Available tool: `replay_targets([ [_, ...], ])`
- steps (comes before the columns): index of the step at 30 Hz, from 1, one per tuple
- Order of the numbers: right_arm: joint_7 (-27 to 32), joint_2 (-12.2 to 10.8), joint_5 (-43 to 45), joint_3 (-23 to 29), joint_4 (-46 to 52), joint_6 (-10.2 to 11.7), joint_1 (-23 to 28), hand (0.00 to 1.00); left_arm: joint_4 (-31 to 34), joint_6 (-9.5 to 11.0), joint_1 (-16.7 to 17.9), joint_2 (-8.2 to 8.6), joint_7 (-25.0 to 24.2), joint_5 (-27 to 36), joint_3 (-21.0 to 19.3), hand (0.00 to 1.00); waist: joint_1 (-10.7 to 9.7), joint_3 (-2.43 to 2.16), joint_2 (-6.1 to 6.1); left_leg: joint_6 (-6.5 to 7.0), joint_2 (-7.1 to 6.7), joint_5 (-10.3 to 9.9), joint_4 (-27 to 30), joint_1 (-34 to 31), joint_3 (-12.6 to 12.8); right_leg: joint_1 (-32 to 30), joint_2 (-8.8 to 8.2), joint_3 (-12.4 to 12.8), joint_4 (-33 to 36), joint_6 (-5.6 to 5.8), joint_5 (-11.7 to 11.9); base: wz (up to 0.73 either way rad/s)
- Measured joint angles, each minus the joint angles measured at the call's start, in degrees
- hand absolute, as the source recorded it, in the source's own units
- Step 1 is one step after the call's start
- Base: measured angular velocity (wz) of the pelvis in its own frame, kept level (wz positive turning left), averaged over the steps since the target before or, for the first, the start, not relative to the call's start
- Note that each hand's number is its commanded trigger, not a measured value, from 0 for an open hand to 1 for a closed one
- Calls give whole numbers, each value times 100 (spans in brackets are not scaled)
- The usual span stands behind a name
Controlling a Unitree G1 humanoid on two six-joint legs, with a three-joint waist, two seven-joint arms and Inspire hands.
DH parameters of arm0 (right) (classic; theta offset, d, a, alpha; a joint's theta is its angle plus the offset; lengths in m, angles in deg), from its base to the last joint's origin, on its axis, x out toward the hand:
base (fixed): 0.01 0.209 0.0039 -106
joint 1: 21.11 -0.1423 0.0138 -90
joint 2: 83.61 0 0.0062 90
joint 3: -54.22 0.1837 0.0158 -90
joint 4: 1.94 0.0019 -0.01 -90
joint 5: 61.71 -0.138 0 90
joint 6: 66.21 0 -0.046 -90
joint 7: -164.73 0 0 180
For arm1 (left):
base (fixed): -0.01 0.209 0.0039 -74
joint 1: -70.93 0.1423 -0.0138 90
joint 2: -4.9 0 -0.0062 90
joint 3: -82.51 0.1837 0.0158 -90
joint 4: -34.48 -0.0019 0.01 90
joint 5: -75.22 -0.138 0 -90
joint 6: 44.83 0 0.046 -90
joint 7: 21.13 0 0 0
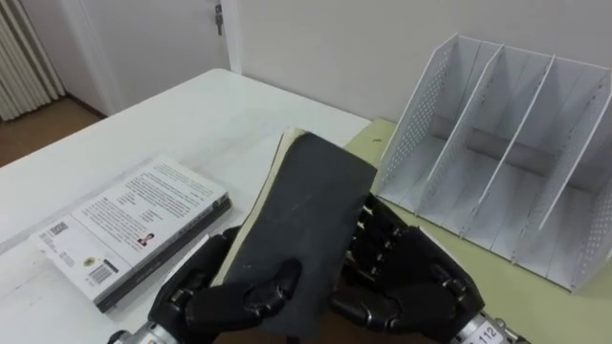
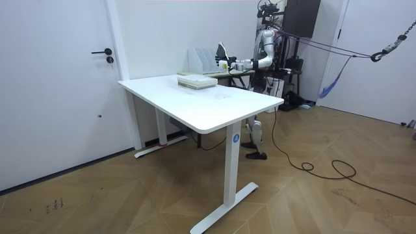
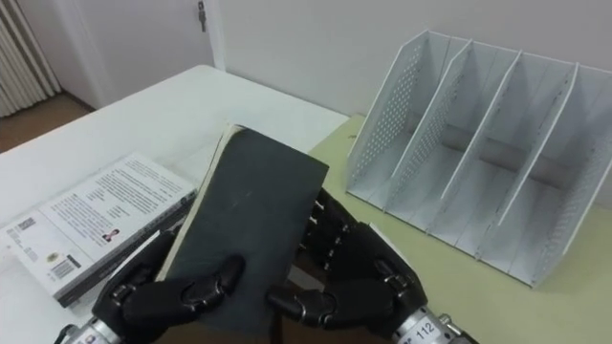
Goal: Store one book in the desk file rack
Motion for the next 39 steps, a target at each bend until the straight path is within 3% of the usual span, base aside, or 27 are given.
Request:
replay_targets([
  [10,-30,217,-410,-192,0,-202,0,0,-100,-196,-3,-268,-506,167,-2,100,92,-4,4,-1,5,0,18,4,92,-11,-6,7,44,-2,-2,0],
  [26,-352,262,-611,-192,4,-401,-2,0,-179,-245,-11,-335,-942,188,-103,100,96,5,15,-2,7,-1,2,-39,136,-101,-6,32,98,-4,-12,0],
  [28,-357,319,-612,-197,18,-434,-3,11,-207,-246,-11,-335,-967,188,-103,100,98,3,20,-2,6,-1,3,-40,138,-101,-6,32,98,-4,-12,0],
  [29,-358,354,-612,-203,31,-440,-3,26,-220,-246,-11,-335,-977,189,-103,100,99,2,21,-2,6,-1,3,-41,138,-101,-6,32,95,-4,-12,0],
  [30,-359,366,-612,-206,36,-440,-4,64,-226,-246,-11,-335,-981,192,-102,100,103,2,21,-2,6,-1,3,-41,138,-101,-7,32,94,-3,-12,0],
  [31,-359,382,-614,-210,37,-441,-5,70,-246,-246,-12,-335,-998,208,-98,100,104,3,21,-3,6,-1,3,-42,140,-100,-7,32,91,-3,-12,0],
  [32,-359,389,-617,-209,37,-441,-6,95,-258,-246,-12,-335,-1010,223,-96,100,105,3,21,-3,5,-1,4,-41,141,-100,-7,32,91,-3,-13,0],
  [33,-358,406,-637,-204,37,-441,-13,100,-289,-246,-12,-338,-1044,280,-92,100,105,3,22,-3,5,-1,5,-45,141,-102,-8,32,92,-3,-13,0],
  [39,-343,444,-883,-200,52,-441,-39,100,-470,-244,-21,-385,-1230,670,5,100,112,7,33,-2,4,-1,6,-49,143,-109,-9,38,100,-3,-14,0],
])
